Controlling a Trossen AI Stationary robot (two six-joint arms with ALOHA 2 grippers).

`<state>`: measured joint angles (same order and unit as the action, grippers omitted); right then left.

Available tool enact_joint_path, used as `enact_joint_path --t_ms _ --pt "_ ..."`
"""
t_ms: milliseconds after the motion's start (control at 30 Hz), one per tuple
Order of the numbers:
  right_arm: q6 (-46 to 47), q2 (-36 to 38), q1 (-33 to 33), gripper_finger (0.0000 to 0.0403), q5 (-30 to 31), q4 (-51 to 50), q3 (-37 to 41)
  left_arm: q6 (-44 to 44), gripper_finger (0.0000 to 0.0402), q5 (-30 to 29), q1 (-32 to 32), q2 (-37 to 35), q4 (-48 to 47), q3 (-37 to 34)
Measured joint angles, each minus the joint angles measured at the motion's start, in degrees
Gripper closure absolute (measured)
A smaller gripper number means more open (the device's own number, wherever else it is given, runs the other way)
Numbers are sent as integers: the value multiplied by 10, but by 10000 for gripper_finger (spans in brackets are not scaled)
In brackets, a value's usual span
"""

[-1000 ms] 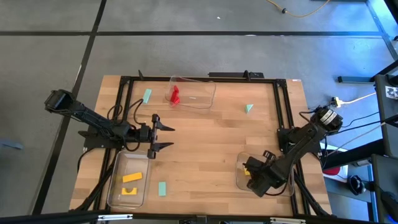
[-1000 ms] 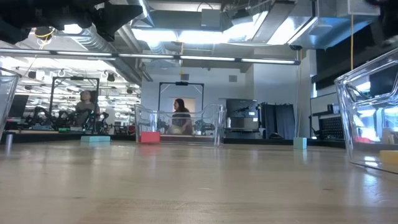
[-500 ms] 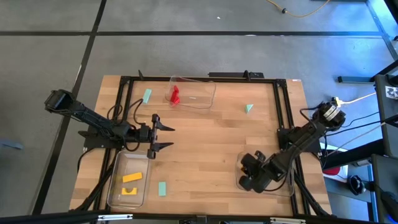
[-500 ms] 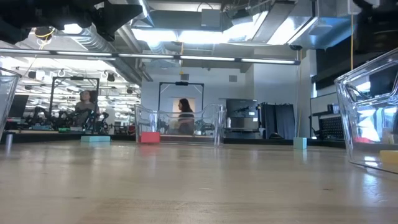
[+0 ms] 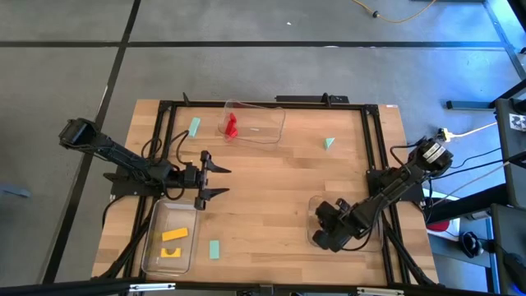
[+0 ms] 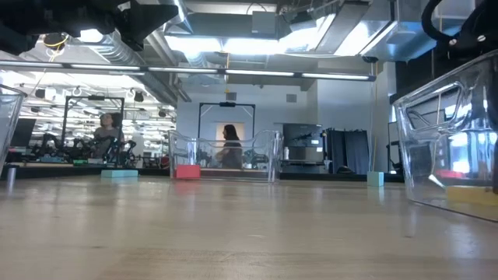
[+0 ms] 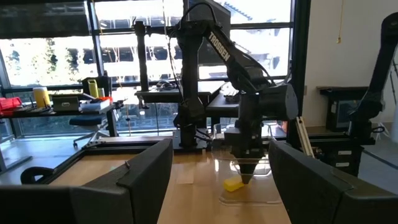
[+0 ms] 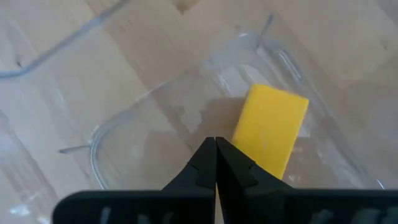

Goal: Sort & place blocks by color
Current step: Put the top right yellow block into the bottom left transparent bin

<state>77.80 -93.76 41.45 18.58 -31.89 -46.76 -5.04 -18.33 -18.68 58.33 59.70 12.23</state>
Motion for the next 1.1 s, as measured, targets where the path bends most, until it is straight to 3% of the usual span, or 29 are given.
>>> enact_joint_path --t_ms 100,400,900,1100 --pt "2 0 0 403 -18 -29 -8 0 144 0 0 0 0 0" --pt "-8 -4 0 403 -67 -272 -80 0 144 0 0 0 0 0" --pt "-140 -3 -4 397 -57 -258 -102 3 144 0 0 0 -1 0" --pt "-219 6 -19 336 -130 -274 -102 3 144 0 0 0 -1 0"
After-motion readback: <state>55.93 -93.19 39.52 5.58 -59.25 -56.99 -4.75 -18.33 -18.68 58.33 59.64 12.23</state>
